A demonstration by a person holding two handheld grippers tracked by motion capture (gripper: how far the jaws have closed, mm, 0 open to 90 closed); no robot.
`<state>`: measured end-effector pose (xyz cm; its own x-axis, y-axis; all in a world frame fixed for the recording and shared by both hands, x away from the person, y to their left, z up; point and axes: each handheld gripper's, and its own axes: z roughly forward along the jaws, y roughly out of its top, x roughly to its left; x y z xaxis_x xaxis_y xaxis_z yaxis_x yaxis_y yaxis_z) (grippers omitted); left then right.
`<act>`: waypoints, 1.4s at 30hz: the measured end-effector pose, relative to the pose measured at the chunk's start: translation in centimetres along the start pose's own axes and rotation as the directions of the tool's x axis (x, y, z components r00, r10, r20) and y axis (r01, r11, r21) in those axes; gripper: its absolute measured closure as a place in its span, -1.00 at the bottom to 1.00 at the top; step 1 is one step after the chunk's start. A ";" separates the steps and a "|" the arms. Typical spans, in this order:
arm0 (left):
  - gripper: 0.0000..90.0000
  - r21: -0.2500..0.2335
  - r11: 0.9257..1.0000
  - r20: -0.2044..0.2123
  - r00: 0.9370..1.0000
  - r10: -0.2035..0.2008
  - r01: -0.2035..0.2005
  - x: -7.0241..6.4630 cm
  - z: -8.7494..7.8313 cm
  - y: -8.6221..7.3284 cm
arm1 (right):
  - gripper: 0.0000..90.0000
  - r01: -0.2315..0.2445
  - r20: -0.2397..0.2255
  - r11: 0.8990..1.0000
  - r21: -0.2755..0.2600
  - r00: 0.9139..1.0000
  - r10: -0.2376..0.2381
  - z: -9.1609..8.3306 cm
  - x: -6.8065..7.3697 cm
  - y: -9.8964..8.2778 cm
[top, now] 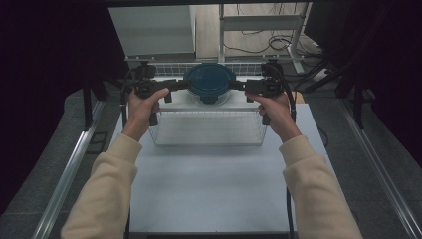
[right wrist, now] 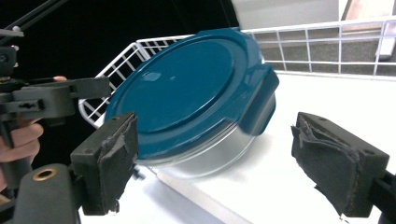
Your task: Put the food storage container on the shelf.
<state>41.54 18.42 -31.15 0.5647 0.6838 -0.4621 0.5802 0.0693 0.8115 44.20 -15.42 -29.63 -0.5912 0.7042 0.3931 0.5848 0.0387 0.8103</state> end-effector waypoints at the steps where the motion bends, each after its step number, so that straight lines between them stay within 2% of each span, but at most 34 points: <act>1: -0.52 0.001 1.000 0.000 1.000 0.014 -0.014 -0.3 -0.2 -0.2 | -0.67 0.009 -0.004 1.000 -0.003 1.000 -0.009 -0.3 0.2 -0.2; 3: -0.52 0.009 0.999 0.011 0.999 0.042 -0.042 -0.9 -1.0 -1.1 | -0.66 0.042 -0.009 0.999 0.001 0.999 -0.042 -1.5 0.8 -0.8; 4: -0.52 0.009 0.999 0.011 0.999 0.042 -0.042 -0.9 -1.0 -1.1 | -0.66 0.042 -0.009 0.999 0.001 0.999 -0.042 -1.5 0.8 -0.8; 5: -0.52 0.015 0.999 0.009 0.999 0.051 -0.051 -1.1 -1.5 -1.8 | -0.65 0.072 -0.010 0.997 0.000 0.997 -0.072 -2.3 1.1 -1.5; 7: -0.52 0.017 0.998 0.010 0.999 0.054 -0.054 -1.2 -1.8 -2.4 | -0.64 0.084 -0.006 0.996 0.000 0.996 -0.084 -2.6 1.2 -1.8; 8: -0.52 0.025 0.998 0.011 0.998 0.055 -0.055 -1.2 -2.3 -3.3 | -0.64 0.116 0.010 0.993 -0.001 0.993 -0.116 -3.0 1.3 -2.8; 11: -0.50 0.039 0.998 0.024 0.998 0.057 -0.058 -1.2 -2.9 -4.3 | -0.64 0.139 0.023 0.990 0.004 0.990 -0.139 -3.3 1.3 -3.8; 12: -0.50 0.046 0.997 0.035 0.998 0.060 -0.062 -1.3 -3.5 -5.6 | -0.64 0.161 0.024 0.987 0.012 0.987 -0.162 -3.6 1.2 -5.0; 13: -0.50 0.055 0.996 0.028 0.997 0.072 -0.073 -1.4 -3.8 -6.5 | -0.64 0.172 0.020 0.985 0.013 0.985 -0.172 -3.8 1.2 -5.7; 14: -0.50 0.055 0.996 0.028 0.997 0.072 -0.073 -1.4 -3.8 -6.5 | -0.64 0.190 0.020 0.982 0.013 0.982 -0.190 -3.9 1.2 -6.5; 15: -0.50 0.058 0.995 0.021 0.997 0.079 -0.081 -1.4 -4.0 -7.1 | -0.64 0.190 0.020 0.982 0.013 0.982 -0.190 -3.9 1.2 -6.5; 16: -0.49 0.060 0.994 0.016 0.995 0.096 -0.096 -1.5 -4.6 -8.8 | -0.64 0.226 0.032 0.974 0.014 0.974 -0.226 -4.1 1.1 -7.9; 17: -0.49 0.060 0.994 0.016 0.995 0.096 -0.096 -1.5 -4.6 -8.8 | -0.64 0.226 0.032 0.974 0.014 0.974 -0.226 -4.1 1.1 -7.9; 18: -0.49 0.064 0.992 0.001 0.994 0.107 -0.107 -1.5 -4.9 -10.1 | -0.64 0.232 0.036 0.973 0.013 0.972 -0.233 -4.2 1.0 -9.1; 19: -0.49 0.064 0.992 0.001 0.994 0.107 -0.107 -1.5 -4.9 -10.1 | -0.64 0.233 0.029 0.972 0.011 0.972 -0.233 -4.3 0.9 -9.8; 21: -0.49 0.074 0.990 -0.013 0.993 0.118 -0.117 -1.4 -5.2 -11.7 | -0.64 0.232 0.024 0.973 0.010 0.972 -0.232 -4.4 0.9 -10.4; 22: -0.49 0.074 0.991 -0.019 0.993 0.113 -0.111 -1.2 -5.3 -13.2 | -0.63 0.233 0.016 0.973 0.003 0.972 -0.233 -4.8 0.8 -12.0; 23: -0.49 0.074 0.991 -0.019 0.993 0.113 -0.111 -1.2 -5.3 -13.2 | -0.63 0.233 0.016 0.973 0.003 0.972 -0.233 -4.8 0.8 -12.0; 24: -0.49 0.077 0.991 -0.023 0.994 0.111 -0.109 -1.1 -5.3 -13.9 | -0.63 0.229 0.016 0.974 -0.002 0.973 -0.228 -5.2 0.8 -13.0; 25: -0.49 0.083 0.991 -0.029 0.993 0.111 -0.108 -1.0 -5.3 -14.6 | -0.63 0.229 0.016 0.974 -0.002 0.973 -0.228 -5.2 0.8 -13.0; 26: -0.50 0.091 0.990 -0.041 0.993 0.111 -0.106 -0.8 -5.3 -16.0 | -0.62 0.232 0.021 0.973 -0.004 0.973 -0.231 -5.6 0.7 -14.4; 27: -0.51 0.091 0.990 -0.041 0.993 0.111 -0.106 -0.8 -5.3 -16.0 | -0.62 0.232 0.021 0.973 -0.004 0.973 -0.231 -5.6 0.7 -14.4; 28: -0.51 0.101 0.988 -0.050 0.992 0.119 -0.113 -0.7 -5.4 -17.0 | -0.62 0.251 0.029 0.968 0.003 0.968 -0.251 -6.0 0.7 -15.8; 29: -0.51 0.101 0.988 -0.050 0.992 0.119 -0.113 -0.7 -5.4 -17.0 | -0.62 0.251 0.029 0.968 0.003 0.968 -0.251 -6.0 0.7 -15.8; 32: -0.51 0.120 0.986 -0.059 0.991 0.121 -0.113 -0.4 -5.7 -18.7 | -0.62 0.291 0.054 0.956 0.029 0.955 -0.292 -6.7 0.5 -17.6; 33: -0.51 0.127 0.985 -0.062 0.991 0.122 -0.114 -0.3 -5.8 -19.1 | -0.61 0.290 0.075 0.956 0.041 0.953 -0.292 -7.3 0.1 -18.9; 34: -0.51 0.131 0.985 -0.070 0.990 0.120 -0.110 -0.2 -5.8 -19.6 | -0.61 0.290 0.075 0.956 0.041 0.953 -0.292 -7.3 0.1 -18.9; 36: -0.51 0.146 0.984 -0.077 0.991 0.110 -0.098 0.0 -5.8 -20.6 | -0.61 0.277 0.091 0.958 0.072 0.955 -0.283 -7.8 -0.7 -20.9; 37: -0.51 0.156 0.983 -0.080 0.991 0.110 -0.096 0.1 -5.7 -21.1 | -0.61 0.277 0.091 0.958 0.072 0.955 -0.283 -7.8 -0.7 -20.9; 38: -0.51 0.172 0.981 -0.092 0.990 0.109 -0.092 0.2 -5.7 -22.3 | -0.61 0.265 0.102 0.959 0.097 0.956 -0.274 -8.1 -1.3 -22.3; 39: -0.51 0.172 0.981 -0.092 0.990 0.109 -0.092 0.2 -5.7 -22.3 | -0.61 0.265 0.102 0.959 0.097 0.956 -0.274 -8.1 -1.3 -22.3; 40: -0.51 0.183 0.978 -0.096 0.989 0.115 -0.096 0.2 -5.7 -22.8 | -0.61 0.259 0.109 0.959 0.116 0.956 -0.272 -8.2 -1.7 -23.5; 41: -0.51 0.197 0.975 -0.105 0.986 0.126 -0.103 0.2 -5.6 -23.6 | -0.61 0.254 0.107 0.959 0.127 0.957 -0.268 -8.1 -2.0 -24.1; 42: -0.51 0.197 0.975 -0.105 0.986 0.126 -0.103 0.2 -5.6 -23.6 | -0.61 0.250 0.106 0.958 0.139 0.958 -0.266 -8.1 -2.1 -24.4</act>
<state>24.69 20.98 -48.35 0.5682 0.7597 -0.3162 0.6232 -0.1463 0.7683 26.67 -23.63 -46.72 -0.6630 0.7397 0.1153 0.4895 0.3119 0.8143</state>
